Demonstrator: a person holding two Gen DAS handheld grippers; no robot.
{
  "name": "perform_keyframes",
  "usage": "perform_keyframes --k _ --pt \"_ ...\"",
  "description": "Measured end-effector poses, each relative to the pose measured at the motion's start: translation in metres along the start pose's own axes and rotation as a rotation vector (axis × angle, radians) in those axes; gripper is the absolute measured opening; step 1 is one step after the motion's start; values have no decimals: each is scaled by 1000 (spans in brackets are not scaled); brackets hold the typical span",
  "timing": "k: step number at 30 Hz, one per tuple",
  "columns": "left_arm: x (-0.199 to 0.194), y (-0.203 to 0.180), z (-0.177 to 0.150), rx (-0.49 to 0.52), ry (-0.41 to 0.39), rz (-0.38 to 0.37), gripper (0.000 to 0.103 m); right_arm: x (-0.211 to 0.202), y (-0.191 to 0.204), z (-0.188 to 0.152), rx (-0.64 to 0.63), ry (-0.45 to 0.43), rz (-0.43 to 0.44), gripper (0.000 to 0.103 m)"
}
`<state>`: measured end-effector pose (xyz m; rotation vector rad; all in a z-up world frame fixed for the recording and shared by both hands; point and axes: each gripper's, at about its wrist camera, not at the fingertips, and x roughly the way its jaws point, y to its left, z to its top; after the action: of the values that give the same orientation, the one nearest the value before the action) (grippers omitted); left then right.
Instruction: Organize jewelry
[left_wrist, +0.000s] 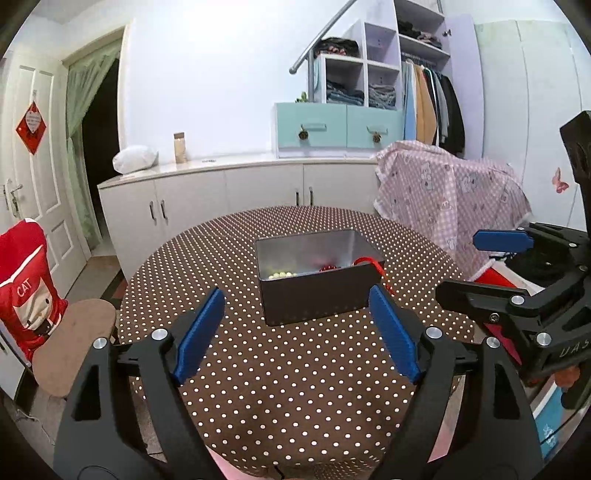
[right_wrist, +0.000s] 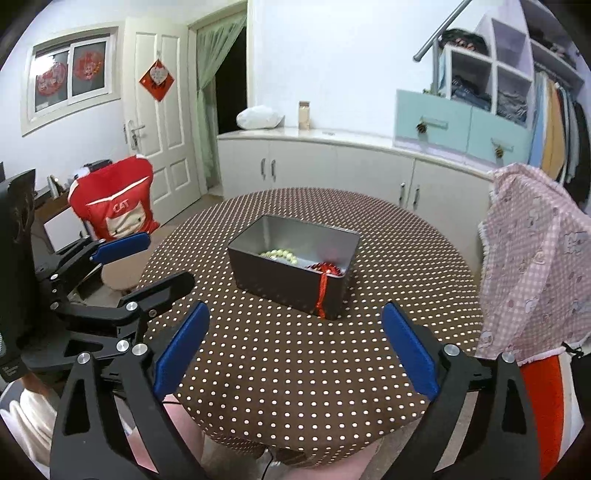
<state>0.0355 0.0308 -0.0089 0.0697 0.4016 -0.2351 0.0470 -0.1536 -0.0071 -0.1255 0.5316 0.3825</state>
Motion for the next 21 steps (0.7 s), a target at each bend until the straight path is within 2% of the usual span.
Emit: perform_keyframes --k 11,21 --pt "-20 -6 1 -14 -71 22 84 -26 5 -9 14 -145 -122 94" --pt "-30 -7 0 -25 -96 43 84 -40 13 -18 7 -224 -178 95"
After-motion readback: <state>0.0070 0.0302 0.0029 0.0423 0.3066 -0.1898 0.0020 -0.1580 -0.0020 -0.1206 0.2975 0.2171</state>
